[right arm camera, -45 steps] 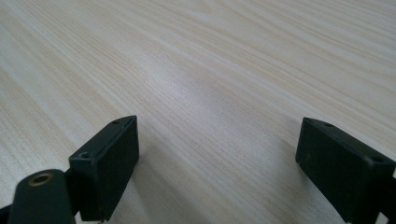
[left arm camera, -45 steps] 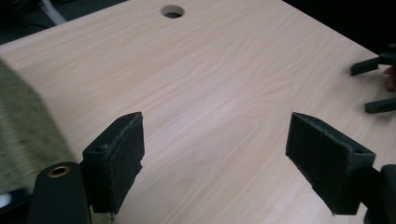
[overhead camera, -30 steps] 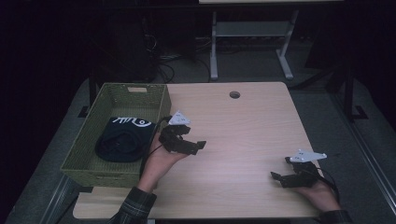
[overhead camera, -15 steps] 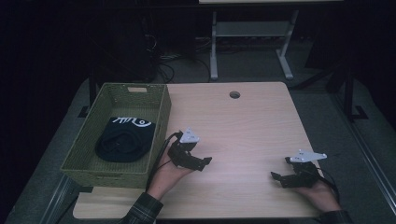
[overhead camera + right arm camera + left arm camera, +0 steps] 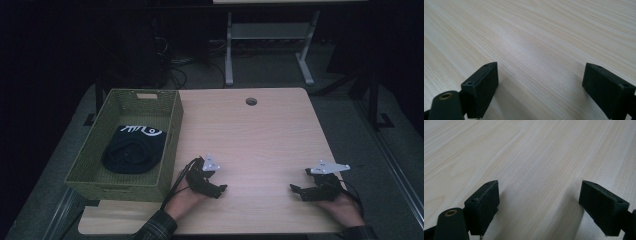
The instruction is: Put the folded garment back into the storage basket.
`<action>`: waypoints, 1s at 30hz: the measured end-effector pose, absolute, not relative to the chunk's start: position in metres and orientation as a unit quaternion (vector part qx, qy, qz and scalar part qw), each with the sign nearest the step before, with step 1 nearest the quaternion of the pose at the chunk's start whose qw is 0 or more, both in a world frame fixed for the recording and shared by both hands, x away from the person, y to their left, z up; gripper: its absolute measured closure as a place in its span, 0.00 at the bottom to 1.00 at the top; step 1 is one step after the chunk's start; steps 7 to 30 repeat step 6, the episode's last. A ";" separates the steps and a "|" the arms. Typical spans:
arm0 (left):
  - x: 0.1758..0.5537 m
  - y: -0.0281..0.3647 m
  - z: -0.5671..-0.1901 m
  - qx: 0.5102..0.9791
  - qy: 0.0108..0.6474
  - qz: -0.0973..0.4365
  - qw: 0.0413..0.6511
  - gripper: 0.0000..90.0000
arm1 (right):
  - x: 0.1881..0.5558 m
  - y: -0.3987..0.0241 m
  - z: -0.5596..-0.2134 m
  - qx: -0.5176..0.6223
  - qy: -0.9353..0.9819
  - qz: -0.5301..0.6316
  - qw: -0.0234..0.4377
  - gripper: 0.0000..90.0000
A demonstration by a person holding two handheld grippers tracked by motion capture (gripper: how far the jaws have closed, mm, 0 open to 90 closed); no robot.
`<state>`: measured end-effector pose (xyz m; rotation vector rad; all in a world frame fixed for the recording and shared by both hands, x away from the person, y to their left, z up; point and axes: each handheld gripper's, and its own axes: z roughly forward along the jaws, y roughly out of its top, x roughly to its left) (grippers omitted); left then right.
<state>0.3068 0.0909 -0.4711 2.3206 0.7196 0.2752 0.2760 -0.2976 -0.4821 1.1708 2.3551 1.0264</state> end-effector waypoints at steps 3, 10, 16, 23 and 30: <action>0.306 0.094 -0.475 0.885 0.272 0.110 0.360 0.14 | 0.276 -0.298 -0.482 0.409 0.824 0.359 0.159 0.15; 0.306 0.097 -0.478 0.881 0.267 0.113 0.374 0.14 | 0.276 -0.298 -0.482 0.409 0.824 0.359 0.159 0.15; 0.306 0.097 -0.478 0.881 0.267 0.113 0.374 0.14 | 0.276 -0.298 -0.482 0.409 0.824 0.359 0.159 0.15; 0.306 0.097 -0.478 0.881 0.267 0.113 0.374 0.14 | 0.276 -0.298 -0.482 0.409 0.824 0.359 0.159 0.15; 0.306 0.097 -0.478 0.881 0.267 0.113 0.374 0.14 | 0.276 -0.298 -0.482 0.409 0.824 0.359 0.159 0.15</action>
